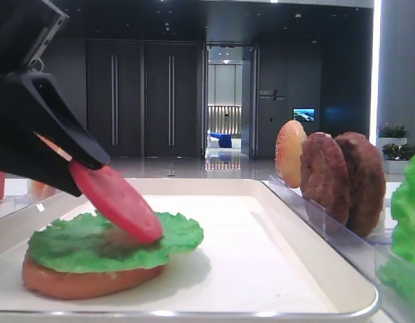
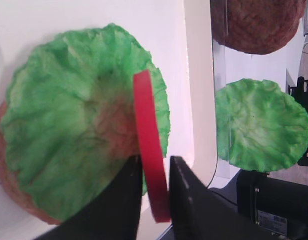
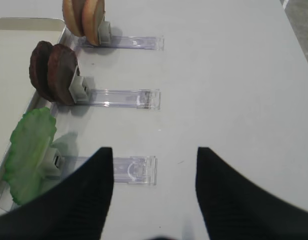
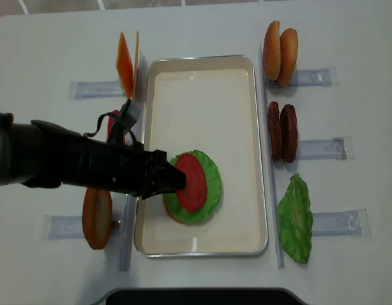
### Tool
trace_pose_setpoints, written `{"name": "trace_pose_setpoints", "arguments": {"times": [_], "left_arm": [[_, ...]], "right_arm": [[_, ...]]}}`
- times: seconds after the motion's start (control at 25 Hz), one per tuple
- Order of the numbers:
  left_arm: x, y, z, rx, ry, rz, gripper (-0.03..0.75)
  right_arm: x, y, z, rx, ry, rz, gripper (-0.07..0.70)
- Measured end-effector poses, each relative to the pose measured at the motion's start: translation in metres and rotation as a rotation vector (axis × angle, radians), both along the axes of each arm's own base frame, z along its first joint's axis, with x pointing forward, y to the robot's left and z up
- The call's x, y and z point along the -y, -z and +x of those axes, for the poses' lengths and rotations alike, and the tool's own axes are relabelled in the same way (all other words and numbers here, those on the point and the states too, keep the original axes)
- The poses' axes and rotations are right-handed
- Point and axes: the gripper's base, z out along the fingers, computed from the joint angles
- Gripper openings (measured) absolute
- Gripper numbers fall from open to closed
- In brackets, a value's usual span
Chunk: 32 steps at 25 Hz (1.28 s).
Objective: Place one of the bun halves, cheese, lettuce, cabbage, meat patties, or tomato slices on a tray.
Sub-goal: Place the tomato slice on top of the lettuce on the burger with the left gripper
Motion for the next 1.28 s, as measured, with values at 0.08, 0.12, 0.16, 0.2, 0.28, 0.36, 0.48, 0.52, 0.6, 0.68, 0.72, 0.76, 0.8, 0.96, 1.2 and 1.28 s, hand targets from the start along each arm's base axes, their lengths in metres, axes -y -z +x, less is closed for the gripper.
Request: {"name": "trace_pose_setpoints", "arguments": {"times": [0.08,0.12,0.16,0.2,0.28,0.36,0.48,0.52,0.6,0.68,0.72,0.76,0.8,0.96,1.2,1.28], "left_arm": [[0.000,0.000,0.000,-0.009,-0.008,-0.002,0.223],[0.000,0.000,0.000,-0.014,-0.012,-0.003,0.265],[0.000,0.000,0.000,-0.020,-0.017,-0.004,0.305],[0.000,0.000,0.000,-0.024,-0.021,-0.005,0.332],[0.000,0.000,0.000,-0.036,-0.031,-0.007,0.375],[0.000,0.000,0.000,-0.052,-0.042,-0.008,0.391],[0.000,0.001,-0.001,-0.087,-0.056,-0.003,0.398],[0.000,0.000,0.000,-0.099,-0.059,0.002,0.400],[0.000,-0.002,0.002,-0.119,-0.052,0.015,0.400],[0.001,-0.006,0.005,-0.140,-0.041,0.024,0.414],[0.002,-0.009,0.008,-0.150,-0.034,0.032,0.429],[0.002,-0.012,0.010,-0.161,-0.036,0.041,0.444],[0.002,-0.014,0.013,-0.171,-0.034,0.058,0.462],[-0.001,-0.021,0.017,-0.191,-0.026,0.137,0.497],[-0.005,-0.035,0.018,-0.187,-0.038,0.203,0.502],[-0.006,-0.042,0.020,-0.173,-0.037,0.211,0.503]], "right_arm": [[0.000,0.000,0.000,0.000,0.000,0.000,0.360],[0.000,0.000,0.000,0.000,0.000,0.000,0.360],[0.000,0.000,0.000,0.000,0.000,0.000,0.360],[0.000,0.000,0.000,0.000,0.000,0.000,0.360],[0.000,0.000,0.000,0.000,0.000,0.000,0.360],[0.000,0.000,0.000,0.000,0.000,0.000,0.360],[0.000,0.000,0.000,0.000,0.000,0.000,0.360],[0.000,0.000,0.000,0.000,0.000,0.000,0.360],[0.000,0.000,0.000,0.000,0.000,0.000,0.360],[0.000,0.000,0.000,0.000,0.000,0.000,0.360],[0.000,0.000,0.000,0.000,0.000,0.000,0.360],[0.000,0.000,0.000,0.000,0.000,0.000,0.360],[0.000,0.000,0.000,0.000,0.000,0.000,0.360],[0.000,0.000,0.000,0.000,0.000,0.000,0.360],[0.000,0.000,0.000,0.000,0.000,0.000,0.360],[0.000,0.000,0.000,0.000,0.000,0.000,0.360]]}}
